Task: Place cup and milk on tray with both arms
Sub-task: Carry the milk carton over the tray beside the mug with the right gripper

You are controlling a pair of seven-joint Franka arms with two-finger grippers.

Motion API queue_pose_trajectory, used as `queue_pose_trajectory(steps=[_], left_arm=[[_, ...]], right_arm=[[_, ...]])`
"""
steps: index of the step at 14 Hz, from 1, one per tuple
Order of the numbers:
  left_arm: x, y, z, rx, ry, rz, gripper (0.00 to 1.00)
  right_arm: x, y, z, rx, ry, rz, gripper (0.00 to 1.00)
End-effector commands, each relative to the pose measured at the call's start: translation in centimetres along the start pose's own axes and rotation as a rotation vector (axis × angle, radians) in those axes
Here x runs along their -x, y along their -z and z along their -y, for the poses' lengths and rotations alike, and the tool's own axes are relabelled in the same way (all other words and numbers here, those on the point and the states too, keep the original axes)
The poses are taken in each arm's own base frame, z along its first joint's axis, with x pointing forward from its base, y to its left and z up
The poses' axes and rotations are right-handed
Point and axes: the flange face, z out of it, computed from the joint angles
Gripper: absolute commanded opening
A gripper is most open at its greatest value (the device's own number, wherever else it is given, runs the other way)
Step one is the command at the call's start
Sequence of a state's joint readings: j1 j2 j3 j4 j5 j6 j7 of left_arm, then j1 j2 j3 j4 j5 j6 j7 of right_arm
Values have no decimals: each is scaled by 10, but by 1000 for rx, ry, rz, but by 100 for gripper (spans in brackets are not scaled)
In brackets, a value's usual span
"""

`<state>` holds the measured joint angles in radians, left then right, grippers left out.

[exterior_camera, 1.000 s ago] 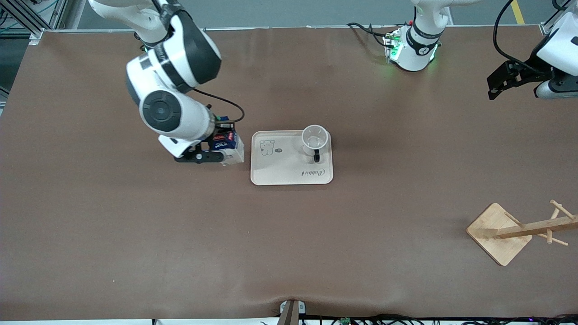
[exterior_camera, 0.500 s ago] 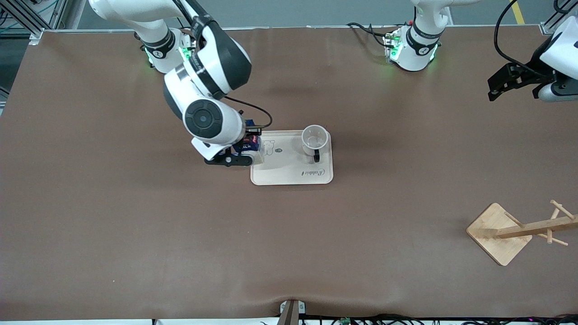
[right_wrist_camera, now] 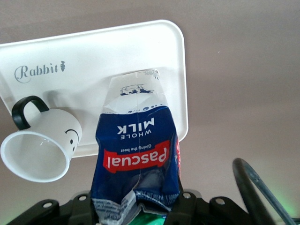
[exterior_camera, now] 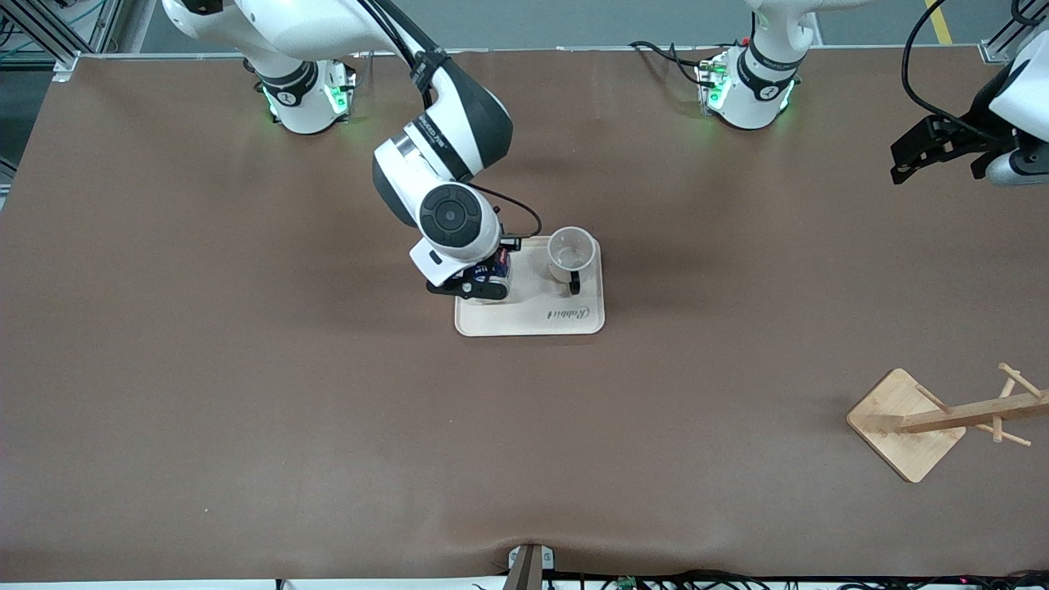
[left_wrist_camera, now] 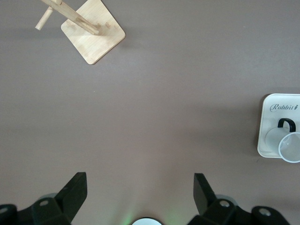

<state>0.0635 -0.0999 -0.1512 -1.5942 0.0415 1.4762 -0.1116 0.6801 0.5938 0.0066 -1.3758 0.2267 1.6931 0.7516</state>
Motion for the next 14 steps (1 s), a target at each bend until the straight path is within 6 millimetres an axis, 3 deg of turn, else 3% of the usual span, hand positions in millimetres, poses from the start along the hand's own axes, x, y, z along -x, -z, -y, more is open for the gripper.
queue_pose_trajectory(steps=[1, 5, 6, 8, 14], left_arm=[[7, 5, 0, 21, -10, -9, 100], [7, 6, -2, 19, -13, -11, 100], [8, 7, -4, 19, -16, -13, 100], [8, 7, -5, 19, -17, -14, 100], [7, 9, -5, 20, -19, -21, 100]], right_arm=[[-4, -4, 7, -7, -29, 7, 0], [-7, -11, 9, -3, -33, 0, 2], [-9, -12, 8, -3, -35, 0, 15], [-8, -15, 11, 2, -28, -14, 99], [-9, -13, 11, 2, -21, -29, 100]])
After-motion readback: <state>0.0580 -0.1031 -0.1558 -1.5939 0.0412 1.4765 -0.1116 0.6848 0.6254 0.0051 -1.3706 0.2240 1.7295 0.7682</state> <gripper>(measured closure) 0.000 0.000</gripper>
